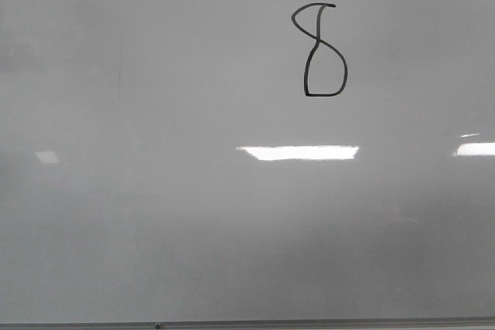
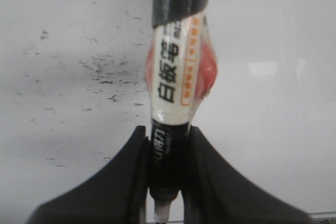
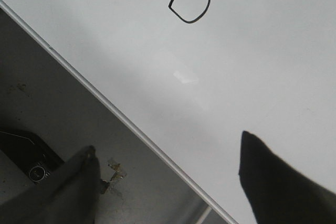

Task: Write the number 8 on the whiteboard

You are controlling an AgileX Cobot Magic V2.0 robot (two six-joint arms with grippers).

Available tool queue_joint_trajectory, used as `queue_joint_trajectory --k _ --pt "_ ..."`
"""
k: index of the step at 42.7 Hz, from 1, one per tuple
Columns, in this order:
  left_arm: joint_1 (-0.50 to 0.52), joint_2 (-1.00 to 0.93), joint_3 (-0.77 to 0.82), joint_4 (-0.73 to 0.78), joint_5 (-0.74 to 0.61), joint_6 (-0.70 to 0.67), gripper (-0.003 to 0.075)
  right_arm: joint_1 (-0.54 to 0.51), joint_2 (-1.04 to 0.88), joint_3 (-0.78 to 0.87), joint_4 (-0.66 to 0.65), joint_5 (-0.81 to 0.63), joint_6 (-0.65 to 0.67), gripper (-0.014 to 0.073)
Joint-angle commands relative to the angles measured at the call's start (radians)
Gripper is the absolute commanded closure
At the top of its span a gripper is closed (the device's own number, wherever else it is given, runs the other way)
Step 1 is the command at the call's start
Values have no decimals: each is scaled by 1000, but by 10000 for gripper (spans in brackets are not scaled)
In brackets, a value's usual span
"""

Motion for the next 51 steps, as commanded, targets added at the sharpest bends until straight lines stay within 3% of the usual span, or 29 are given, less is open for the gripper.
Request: queue_joint_trajectory --k 1,12,20,26,31,41,51 --pt "3 25 -21 -14 -104 -13 702 -6 -11 -30 2 -67 1 24" --pt "3 133 -29 -18 -175 -13 663 -6 -4 -15 2 -70 1 24" --pt "3 169 -50 -23 -180 -13 456 -6 -4 -15 2 -71 1 24" --pt "3 169 -51 -24 -180 -13 368 -6 -4 -15 2 -79 3 24" --pt "3 160 -55 -24 -158 -12 351 -6 -4 -15 2 -92 39 24" --pt "-16 24 -79 -18 -16 56 353 -6 -31 -5 -5 -98 236 24" --pt "-152 -201 -79 -18 98 68 353 -6 -144 129 -7 -213 247 24"
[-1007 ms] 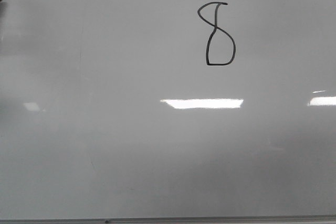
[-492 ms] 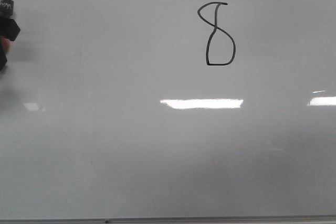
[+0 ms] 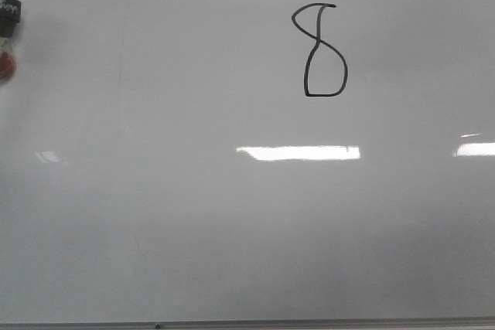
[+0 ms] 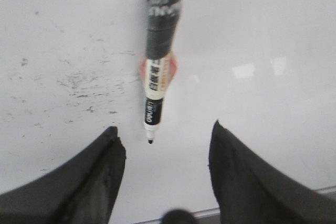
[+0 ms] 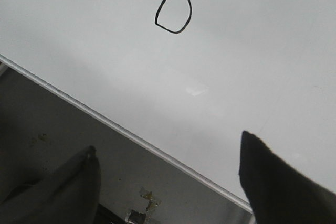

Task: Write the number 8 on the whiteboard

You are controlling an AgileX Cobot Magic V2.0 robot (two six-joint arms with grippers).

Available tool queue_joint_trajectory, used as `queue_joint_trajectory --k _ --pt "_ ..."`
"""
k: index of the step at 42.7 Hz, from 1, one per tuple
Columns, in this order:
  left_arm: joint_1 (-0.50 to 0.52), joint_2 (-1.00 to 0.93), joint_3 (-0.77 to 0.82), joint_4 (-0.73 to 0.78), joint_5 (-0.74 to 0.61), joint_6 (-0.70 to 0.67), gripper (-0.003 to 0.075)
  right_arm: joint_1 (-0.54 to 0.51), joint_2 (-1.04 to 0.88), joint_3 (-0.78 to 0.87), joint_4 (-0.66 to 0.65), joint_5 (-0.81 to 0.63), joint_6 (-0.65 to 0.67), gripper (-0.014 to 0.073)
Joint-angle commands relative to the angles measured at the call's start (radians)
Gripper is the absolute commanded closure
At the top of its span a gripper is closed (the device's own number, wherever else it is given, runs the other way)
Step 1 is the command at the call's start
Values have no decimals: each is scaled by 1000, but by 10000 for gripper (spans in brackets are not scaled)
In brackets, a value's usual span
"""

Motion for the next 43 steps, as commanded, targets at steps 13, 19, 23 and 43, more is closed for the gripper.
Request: queue_joint_trajectory --k 13,19,23,43 --pt "-260 -384 64 -36 26 2 353 -4 -189 142 -29 -100 33 24" --pt "-297 -487 121 -38 32 2 353 -4 -234 171 -28 -102 40 24" --pt "-297 -523 141 -38 32 2 353 -4 -239 176 -28 -99 40 24" --pt "-297 -528 147 -38 34 2 701 -4 -239 176 -28 -96 40 643"
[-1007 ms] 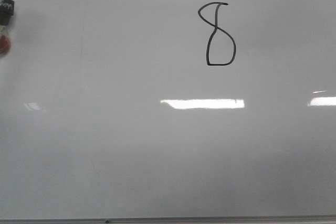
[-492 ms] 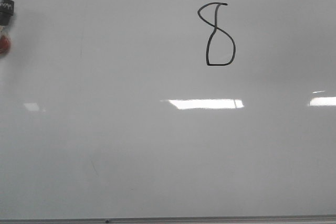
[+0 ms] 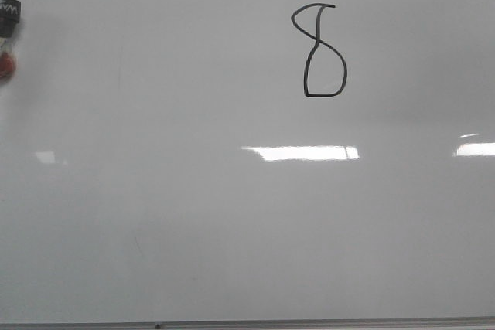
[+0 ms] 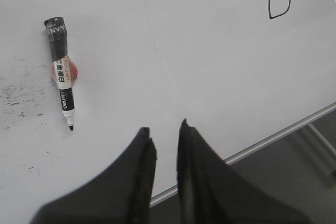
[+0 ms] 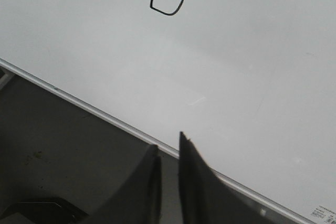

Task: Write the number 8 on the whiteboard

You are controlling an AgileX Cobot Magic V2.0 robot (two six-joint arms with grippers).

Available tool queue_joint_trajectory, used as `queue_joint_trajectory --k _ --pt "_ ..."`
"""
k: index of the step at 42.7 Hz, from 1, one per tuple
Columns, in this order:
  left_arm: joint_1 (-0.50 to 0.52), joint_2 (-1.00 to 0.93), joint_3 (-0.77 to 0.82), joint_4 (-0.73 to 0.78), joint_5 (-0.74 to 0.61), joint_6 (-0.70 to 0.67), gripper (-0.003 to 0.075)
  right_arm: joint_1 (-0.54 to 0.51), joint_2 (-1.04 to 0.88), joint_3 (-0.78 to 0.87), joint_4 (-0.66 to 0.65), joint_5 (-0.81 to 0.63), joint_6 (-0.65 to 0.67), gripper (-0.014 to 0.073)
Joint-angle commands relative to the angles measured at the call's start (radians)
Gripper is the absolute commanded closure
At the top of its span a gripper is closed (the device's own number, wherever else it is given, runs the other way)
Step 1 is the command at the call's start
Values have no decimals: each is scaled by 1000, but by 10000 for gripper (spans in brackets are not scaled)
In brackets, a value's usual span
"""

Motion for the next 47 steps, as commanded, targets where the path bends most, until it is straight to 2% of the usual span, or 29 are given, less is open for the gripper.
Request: queue_joint_trajectory --k 1,3,47 --pt "-5 1 -25 1 -61 0 724 -4 2 -22 -11 -60 -2 670" --pt "-5 1 -25 -2 -57 -2 741 -4 2 -22 -11 -53 -2 659" --pt "-5 1 -25 -2 -61 -2 741 -4 2 -25 -11 -50 -2 662"
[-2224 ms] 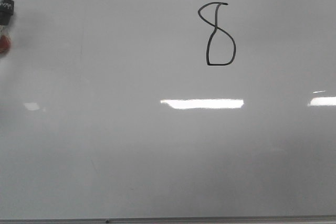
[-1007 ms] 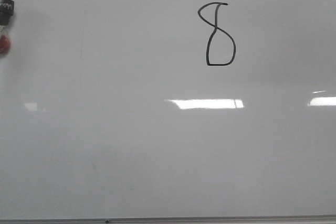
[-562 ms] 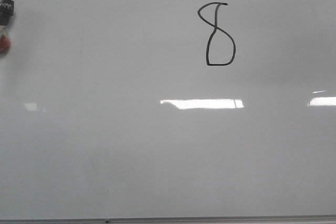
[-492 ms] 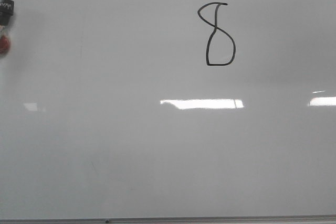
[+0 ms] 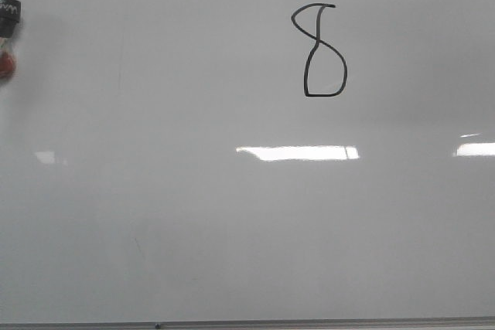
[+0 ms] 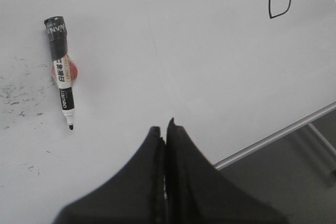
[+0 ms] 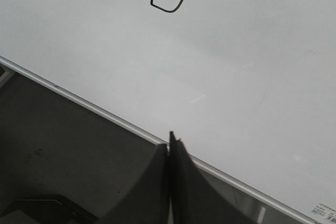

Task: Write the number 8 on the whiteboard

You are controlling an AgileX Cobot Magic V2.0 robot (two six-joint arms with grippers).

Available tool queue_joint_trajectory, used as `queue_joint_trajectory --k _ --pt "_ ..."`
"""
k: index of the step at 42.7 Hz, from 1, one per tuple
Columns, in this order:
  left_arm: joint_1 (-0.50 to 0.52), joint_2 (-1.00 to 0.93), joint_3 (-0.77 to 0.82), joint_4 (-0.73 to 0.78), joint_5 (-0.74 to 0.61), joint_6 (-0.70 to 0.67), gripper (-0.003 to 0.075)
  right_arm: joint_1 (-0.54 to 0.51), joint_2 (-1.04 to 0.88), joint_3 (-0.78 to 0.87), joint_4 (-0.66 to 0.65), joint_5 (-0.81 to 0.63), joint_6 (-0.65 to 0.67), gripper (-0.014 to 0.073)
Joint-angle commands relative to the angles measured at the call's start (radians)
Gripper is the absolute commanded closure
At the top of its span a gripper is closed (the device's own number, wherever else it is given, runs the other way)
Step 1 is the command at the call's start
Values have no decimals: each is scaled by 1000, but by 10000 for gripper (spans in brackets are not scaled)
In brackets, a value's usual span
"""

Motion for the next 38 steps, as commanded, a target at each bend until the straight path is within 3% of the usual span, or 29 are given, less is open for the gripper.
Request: queue_joint_trajectory --k 1,10,16,24,38 --pt "-5 1 -25 -2 -63 -2 741 -4 2 -25 -11 -57 -2 662" --pt "2 1 -25 1 -63 -2 741 -4 2 -25 -11 -57 -2 662" --pt "122 -10 -19 15 -94 1 741 -4 2 -25 -11 -56 -2 662" --pt "301 -136 145 -117 -378 216 741 -4 2 -24 -11 -57 -2 662" --pt "483 -460 579 -122 -765 226 741 -4 2 -24 -11 -57 -2 662"
